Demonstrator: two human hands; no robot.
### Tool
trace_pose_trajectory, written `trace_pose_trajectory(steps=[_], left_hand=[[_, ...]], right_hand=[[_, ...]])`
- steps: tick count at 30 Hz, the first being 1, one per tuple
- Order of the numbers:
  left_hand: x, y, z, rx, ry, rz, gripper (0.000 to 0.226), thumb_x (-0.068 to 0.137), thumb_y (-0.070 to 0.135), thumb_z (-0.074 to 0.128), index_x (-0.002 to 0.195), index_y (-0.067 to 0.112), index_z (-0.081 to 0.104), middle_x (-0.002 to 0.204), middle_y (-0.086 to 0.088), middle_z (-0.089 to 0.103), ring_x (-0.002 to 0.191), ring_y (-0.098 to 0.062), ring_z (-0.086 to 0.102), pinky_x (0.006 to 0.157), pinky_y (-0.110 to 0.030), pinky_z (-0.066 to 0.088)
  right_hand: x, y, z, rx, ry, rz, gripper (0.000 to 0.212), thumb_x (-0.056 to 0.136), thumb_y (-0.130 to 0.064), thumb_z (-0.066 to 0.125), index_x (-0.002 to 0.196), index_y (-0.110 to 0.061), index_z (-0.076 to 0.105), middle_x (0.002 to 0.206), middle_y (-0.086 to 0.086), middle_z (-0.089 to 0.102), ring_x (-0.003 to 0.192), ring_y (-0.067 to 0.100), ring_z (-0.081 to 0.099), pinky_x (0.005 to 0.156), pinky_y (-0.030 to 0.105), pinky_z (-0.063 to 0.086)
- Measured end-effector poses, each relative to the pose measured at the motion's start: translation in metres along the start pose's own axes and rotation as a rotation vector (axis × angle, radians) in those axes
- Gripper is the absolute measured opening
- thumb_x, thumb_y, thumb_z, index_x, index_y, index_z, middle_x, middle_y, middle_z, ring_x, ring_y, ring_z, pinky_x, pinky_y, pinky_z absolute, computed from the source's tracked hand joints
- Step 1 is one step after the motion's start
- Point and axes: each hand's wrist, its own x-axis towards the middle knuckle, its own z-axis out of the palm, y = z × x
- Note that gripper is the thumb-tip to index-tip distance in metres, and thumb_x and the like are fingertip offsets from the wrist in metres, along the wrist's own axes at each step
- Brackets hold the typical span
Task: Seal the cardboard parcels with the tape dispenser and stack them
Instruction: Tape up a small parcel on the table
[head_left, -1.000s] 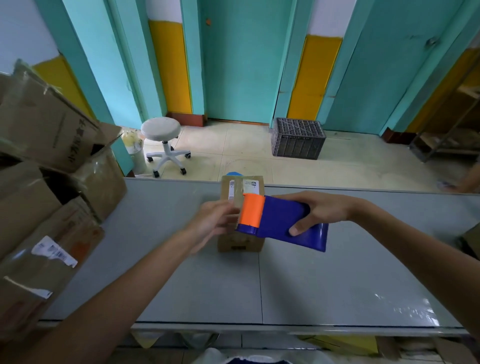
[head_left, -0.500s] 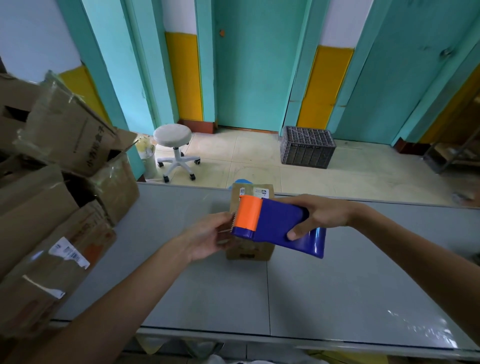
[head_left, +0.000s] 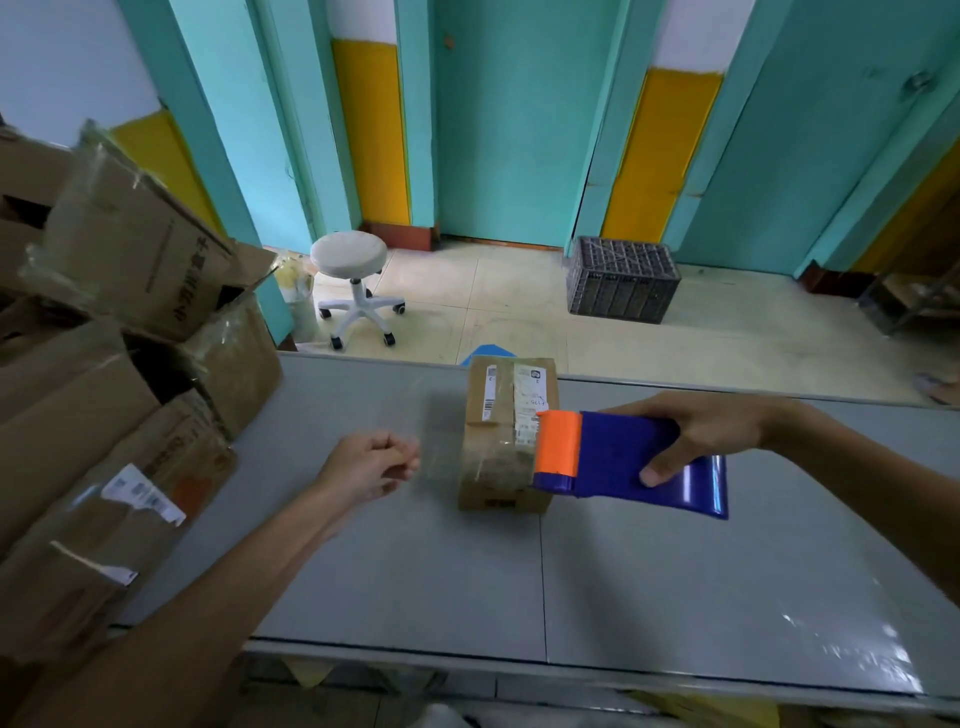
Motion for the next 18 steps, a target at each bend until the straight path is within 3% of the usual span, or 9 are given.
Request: trace_pose_trajectory(steps=[7,12,18], left_hand=[[0.008,-0.011,0.013,0.114,0.074,0.071,0.020,0.084,0.017,0.067,0.065,0.019,0.071,0.063,-0.001,0.071,0.053,-0.008,0.063,0.058,-0.018,0.041],[0.013,-0.016,0.028,0.130,0.118,0.106,0.021,0.081,0.015,0.070,0.060,0.017,0.070,0.058,-0.003,0.069,0.051,-0.011,0.063,0.071,-0.026,0.053],[0.013,-0.021,0.038,0.161,0.141,0.116,0.022,0.084,0.011,0.067,0.062,0.014,0.069,0.049,0.005,0.064,0.044,-0.004,0.059,0.054,-0.011,0.047]], right_hand=[[0.004,0.007,-0.008,-0.074,-0.042,0.086,0.066,0.066,-0.034,0.073,0.126,-0.040,0.047,0.108,-0.013,0.068,0.097,0.011,0.065,0.085,0.030,0.054],[0.006,0.011,-0.015,-0.115,-0.067,0.142,0.074,0.058,-0.040,0.075,0.127,-0.032,0.048,0.108,-0.010,0.067,0.098,0.012,0.065,0.085,0.030,0.055],[0.007,0.015,-0.019,-0.139,-0.089,0.185,0.073,0.055,-0.043,0.076,0.122,-0.035,0.050,0.108,-0.012,0.066,0.099,0.014,0.064,0.082,0.028,0.056]])
